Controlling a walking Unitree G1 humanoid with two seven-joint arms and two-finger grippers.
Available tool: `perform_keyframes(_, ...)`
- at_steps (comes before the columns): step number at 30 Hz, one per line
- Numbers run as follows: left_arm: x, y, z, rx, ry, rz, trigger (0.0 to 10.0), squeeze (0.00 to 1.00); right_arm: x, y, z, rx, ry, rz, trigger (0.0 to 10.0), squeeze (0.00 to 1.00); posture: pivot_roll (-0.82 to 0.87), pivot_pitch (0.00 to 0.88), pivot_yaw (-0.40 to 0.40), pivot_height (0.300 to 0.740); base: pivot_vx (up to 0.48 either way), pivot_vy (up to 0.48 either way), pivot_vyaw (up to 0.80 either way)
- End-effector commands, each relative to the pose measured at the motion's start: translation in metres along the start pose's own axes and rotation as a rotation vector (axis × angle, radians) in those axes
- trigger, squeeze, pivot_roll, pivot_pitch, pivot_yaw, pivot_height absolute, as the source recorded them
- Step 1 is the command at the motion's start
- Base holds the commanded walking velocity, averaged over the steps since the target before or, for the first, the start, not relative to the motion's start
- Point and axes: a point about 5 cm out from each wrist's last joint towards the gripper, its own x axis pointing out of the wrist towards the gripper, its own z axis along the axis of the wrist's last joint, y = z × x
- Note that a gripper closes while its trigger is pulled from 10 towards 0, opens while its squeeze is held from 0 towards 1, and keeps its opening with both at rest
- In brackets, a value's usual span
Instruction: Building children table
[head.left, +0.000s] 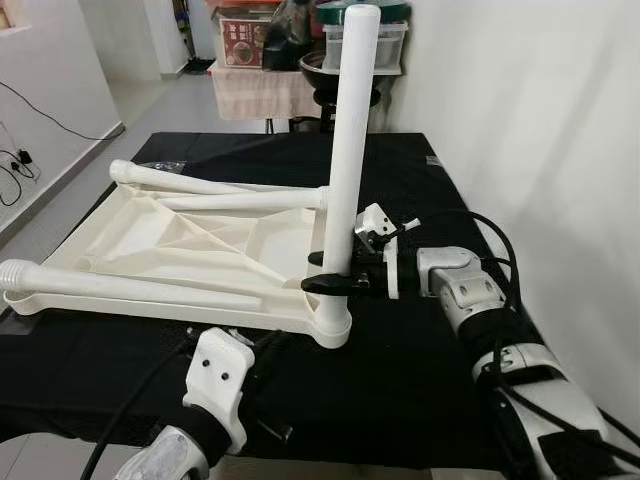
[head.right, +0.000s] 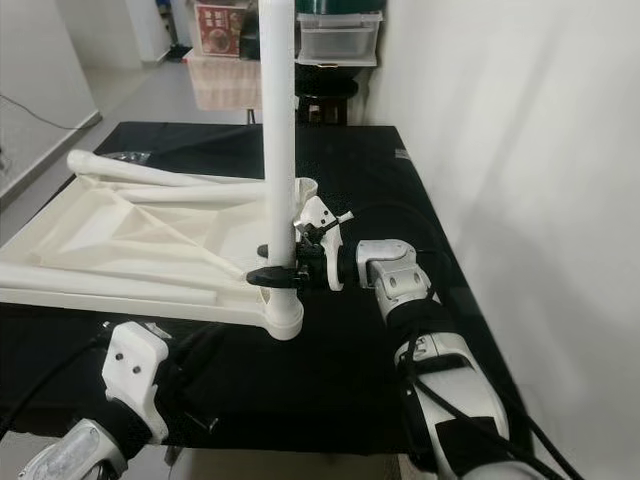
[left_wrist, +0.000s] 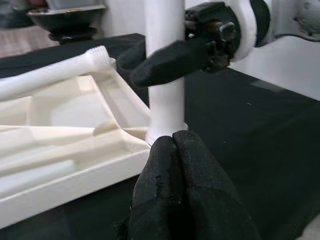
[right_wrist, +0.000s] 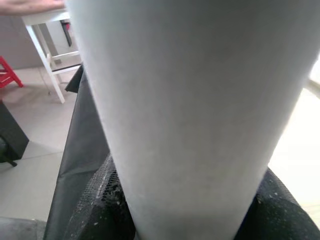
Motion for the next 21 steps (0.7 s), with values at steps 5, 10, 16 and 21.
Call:
perform_keyframes(5, -0.004, -0.002, 0.004, -0.006, -0.022, -0.011, 10.0, 0.0, -0.021, -0.005, -0.009, 0.002, 0.028, -0.066, 0.0, 0.0, 0.06, 0.046, -0.041, 0.74, 0.0, 0.0, 0.0)
perform_keyframes(10, -0.008, -0.001, 0.006, 0.016, -0.02, 0.007, 10.0, 0.0, -0.047, 0.005, -0.038, 0.101, 0.148, -0.474, 0.0, 0.0, 0.04, 0.068, -0.051, 0.74, 0.0, 0.0, 0.0)
perform_keyframes(16, -0.008, 0.003, 0.007, 0.019, -0.022, 0.01, 10.0, 0.0, -0.047, 0.046, -0.058, 0.24, 0.154, -0.862, 0.0, 0.0, 0.0, 0.077, -0.027, 0.74, 0.0, 0.0, 0.0)
perform_keyframes(21, -0.002, 0.008, 0.004, 0.014, -0.022, -0.028, 10.0, 0.0, -0.042, 0.09, -0.058, 0.265, 0.109, -1.046, 0.0, 0.0, -0.02, 0.053, 0.003, 0.74, 0.0, 0.0, 0.0)
